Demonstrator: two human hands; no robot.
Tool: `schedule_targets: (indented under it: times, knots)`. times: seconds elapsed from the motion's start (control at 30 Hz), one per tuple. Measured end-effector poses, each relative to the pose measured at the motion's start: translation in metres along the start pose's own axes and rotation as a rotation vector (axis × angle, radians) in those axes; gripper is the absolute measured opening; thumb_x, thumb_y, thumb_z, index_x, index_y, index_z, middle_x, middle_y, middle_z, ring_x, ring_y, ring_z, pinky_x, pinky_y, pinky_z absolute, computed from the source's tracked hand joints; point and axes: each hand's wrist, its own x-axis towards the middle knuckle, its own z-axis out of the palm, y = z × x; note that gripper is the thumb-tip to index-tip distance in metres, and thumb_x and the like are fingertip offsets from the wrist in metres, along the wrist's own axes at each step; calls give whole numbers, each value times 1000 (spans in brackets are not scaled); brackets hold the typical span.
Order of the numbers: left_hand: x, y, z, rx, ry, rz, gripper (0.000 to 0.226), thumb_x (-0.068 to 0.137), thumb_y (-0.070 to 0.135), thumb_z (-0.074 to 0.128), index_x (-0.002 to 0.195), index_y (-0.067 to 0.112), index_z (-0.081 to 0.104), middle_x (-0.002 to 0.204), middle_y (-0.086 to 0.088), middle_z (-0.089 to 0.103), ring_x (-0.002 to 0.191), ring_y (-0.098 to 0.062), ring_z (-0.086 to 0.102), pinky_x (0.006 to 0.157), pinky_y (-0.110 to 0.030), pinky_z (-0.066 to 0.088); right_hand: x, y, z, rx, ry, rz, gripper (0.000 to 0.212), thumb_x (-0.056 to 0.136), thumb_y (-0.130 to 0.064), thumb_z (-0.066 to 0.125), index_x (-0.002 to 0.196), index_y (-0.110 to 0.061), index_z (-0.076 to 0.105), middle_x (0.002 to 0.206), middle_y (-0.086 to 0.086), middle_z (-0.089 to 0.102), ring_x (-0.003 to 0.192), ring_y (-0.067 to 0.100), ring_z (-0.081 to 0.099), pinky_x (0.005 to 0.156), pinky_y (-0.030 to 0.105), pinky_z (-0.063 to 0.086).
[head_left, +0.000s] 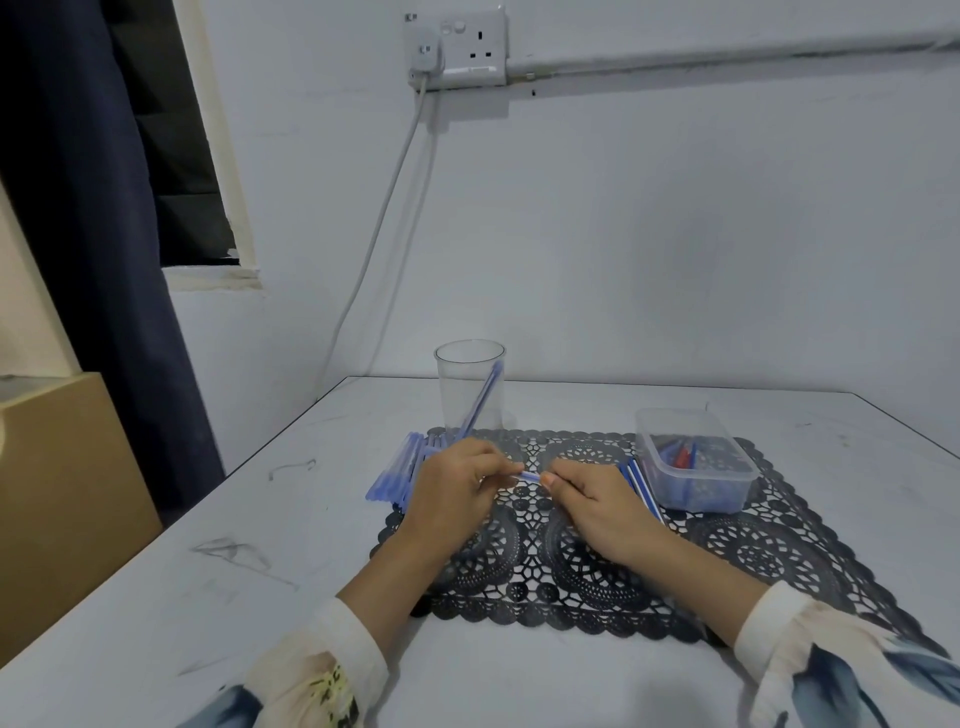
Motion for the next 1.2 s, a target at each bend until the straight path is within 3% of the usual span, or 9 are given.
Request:
schedule_targets:
  times: [0.13, 0.37, 0.5, 0.57, 0.63, 0.77, 1.03, 1.1, 1.2]
  knots:
    - [0, -1, 0, 28, 0, 9, 18, 70, 7, 78, 85, 16, 75, 77, 5, 68, 68, -6, 60, 60, -26, 52, 0, 0, 1, 77, 5, 46, 36, 96, -22, 47, 60, -23, 44, 53, -7, 44, 51, 8, 41, 52, 22, 32]
    - [-1, -5, 1, 48, 1, -10, 16, 69, 8, 79, 80, 19, 75, 74, 9, 67, 68, 3, 53, 60, -16, 47, -2, 5, 11, -101, 74, -10, 27, 96, -28, 46, 69, -30, 44, 61, -7, 51, 57, 10, 47, 55, 26, 37]
    - [-2, -7, 1, 99, 17, -5, 14, 71, 12, 78, 83, 19, 75, 76, 8, 67, 67, -3, 57, 57, -20, 50, 0, 12, 15, -222, 80, -38, 14, 96, -31, 46, 92, -22, 55, 77, -10, 53, 70, 2, 47, 59, 15, 33]
    - [-2, -7, 0, 108, 48, -40, 16, 75, 14, 76, 90, 19, 75, 78, 7, 68, 68, -6, 59, 58, -20, 49, 1, 18, 18, -260, 54, -20, 26, 96, -36, 44, 113, -20, 55, 98, -8, 57, 91, 5, 52, 75, 16, 37]
    - [-2, -8, -3, 132, 91, -100, 16, 78, 18, 73, 94, 21, 75, 79, 8, 69, 67, -7, 60, 57, -20, 47, 1, 23, 21, -285, -8, 10, 43, 95, -42, 43, 131, -19, 46, 123, -4, 52, 114, 9, 47, 95, 23, 36]
    - [0, -8, -6, 137, 138, -320, 21, 86, 28, 65, 105, 22, 71, 85, 5, 66, 72, -11, 59, 66, -29, 50, 1, 26, 26, -376, -155, 50, 65, 92, -55, 37, 146, -20, 26, 151, 0, 28, 139, 14, 22, 113, 31, 21]
    - [5, -26, -23, -16, 202, -701, 44, 92, 2, 45, 136, 7, 44, 112, -8, 50, 88, -15, 53, 71, -16, 38, 2, 24, 26, -512, -247, 60, 69, 91, -61, 31, 147, -22, 23, 155, -2, 16, 142, 14, 12, 116, 35, 15]
    - [4, -35, -25, 43, 154, -706, 36, 93, 2, 44, 128, -4, 50, 105, -15, 54, 79, -15, 54, 63, -7, 35, 2, 24, 26, -517, -250, 58, 68, 92, -60, 31, 147, -22, 23, 155, -3, 16, 142, 14, 12, 116, 35, 15]
    - [0, -46, -24, 78, 136, -676, 22, 93, 7, 49, 91, -8, 66, 73, -7, 54, 59, -6, 44, 53, -8, 33, 2, 23, 26, -520, -253, 56, 67, 92, -59, 32, 147, -22, 23, 155, -2, 16, 142, 14, 11, 116, 33, 14]
